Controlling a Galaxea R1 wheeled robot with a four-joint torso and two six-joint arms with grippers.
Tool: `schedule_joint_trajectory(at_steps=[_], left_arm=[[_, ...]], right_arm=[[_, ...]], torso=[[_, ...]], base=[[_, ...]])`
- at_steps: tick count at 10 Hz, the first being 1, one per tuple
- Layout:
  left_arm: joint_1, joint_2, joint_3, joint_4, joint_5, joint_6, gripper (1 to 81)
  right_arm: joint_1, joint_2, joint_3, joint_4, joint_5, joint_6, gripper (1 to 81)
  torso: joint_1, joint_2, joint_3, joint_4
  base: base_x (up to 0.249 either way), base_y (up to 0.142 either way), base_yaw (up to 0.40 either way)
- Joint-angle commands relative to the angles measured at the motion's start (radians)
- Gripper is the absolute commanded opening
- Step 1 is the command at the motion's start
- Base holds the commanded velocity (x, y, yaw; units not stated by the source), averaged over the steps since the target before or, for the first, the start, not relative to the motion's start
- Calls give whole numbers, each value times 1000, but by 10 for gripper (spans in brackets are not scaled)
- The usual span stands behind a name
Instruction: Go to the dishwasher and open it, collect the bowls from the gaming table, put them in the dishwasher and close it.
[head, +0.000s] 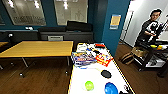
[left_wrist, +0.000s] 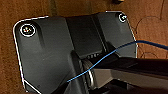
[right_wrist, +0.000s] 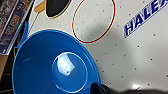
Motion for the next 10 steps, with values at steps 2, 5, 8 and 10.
schedule_joint_trajectory(at_steps=[2, 5, 8, 10], left_arm=[[-32, 3, 11, 0, 47, 1, 811], [-32, 24, 12, 7, 32, 6, 811], [-32, 25, 12, 7, 15, 6, 811], [-34, 23, 12, 7, 15, 6, 811]], right_arm=[[222, -297, 342, 3, -81, 3, 10], [181, -541, 581, -38, -80, 3, 10], [-4, -684, 687, -136, -58, -17, 10], [-138, -716, 691, -215, 28, -23, 10]], torso=[[0, 0, 0, 0], [0, 0, 0, 0], [0, 0, 0, 0], [0, 0, 0, 0]], base=[[0, 0, 0], [0, 0, 0], [0, 0, 0], [0, 0, 0]])
